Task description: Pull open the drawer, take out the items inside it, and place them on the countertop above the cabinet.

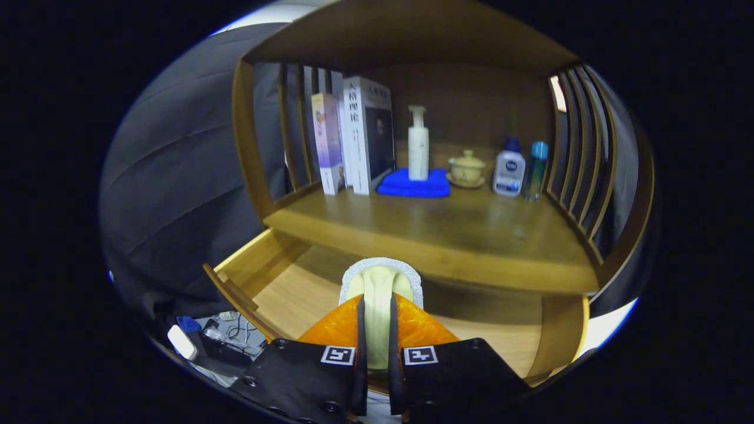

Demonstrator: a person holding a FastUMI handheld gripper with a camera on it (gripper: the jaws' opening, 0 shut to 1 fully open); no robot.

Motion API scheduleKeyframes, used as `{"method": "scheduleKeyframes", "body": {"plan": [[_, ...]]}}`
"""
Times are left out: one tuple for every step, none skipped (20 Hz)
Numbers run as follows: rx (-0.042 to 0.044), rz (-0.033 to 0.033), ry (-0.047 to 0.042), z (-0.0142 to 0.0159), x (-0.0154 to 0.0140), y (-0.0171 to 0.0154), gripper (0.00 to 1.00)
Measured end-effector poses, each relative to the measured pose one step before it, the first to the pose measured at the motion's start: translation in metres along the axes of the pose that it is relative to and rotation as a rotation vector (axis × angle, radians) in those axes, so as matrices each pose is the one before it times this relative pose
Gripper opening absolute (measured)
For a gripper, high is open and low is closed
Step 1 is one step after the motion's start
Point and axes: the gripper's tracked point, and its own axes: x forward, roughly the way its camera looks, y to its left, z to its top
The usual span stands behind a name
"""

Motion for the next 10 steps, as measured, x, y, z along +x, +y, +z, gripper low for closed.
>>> {"method": "scheduleKeyframes", "body": {"plan": [[-0.01455, -0.00393, -0.03011, 0.01022, -0.00287, 0.00151, 0.16], [-0.00646, -0.00413, -0.02868, 0.0101, -0.00272, 0.00066, 0.16], [-0.00209, -0.00035, -0.02018, 0.00969, -0.00087, 0.00121, 0.16], [0.00395, -0.00744, -0.0236, 0.00931, -0.00056, -0.00181, 0.16], [0.0024, -0.00853, -0.01437, 0.00863, 0.0023, -0.00242, 0.16], [0.01126, -0.01132, -0.01153, 0.00759, 0.00351, -0.00486, 0.16], [0.02268, -0.00888, -0.00894, 0.00613, 0.00453, -0.00329, 0.16], [0.03122, -0.00507, -0.00059, 0.00649, 0.00652, -0.00315, 0.16], [0.0334, -0.00653, -0.00028, 0.00533, 0.00755, -0.00423, 0.16], [0.02187, -0.01232, 0.00496, 0.00635, 0.00722, -0.00521, 0.16]]}}
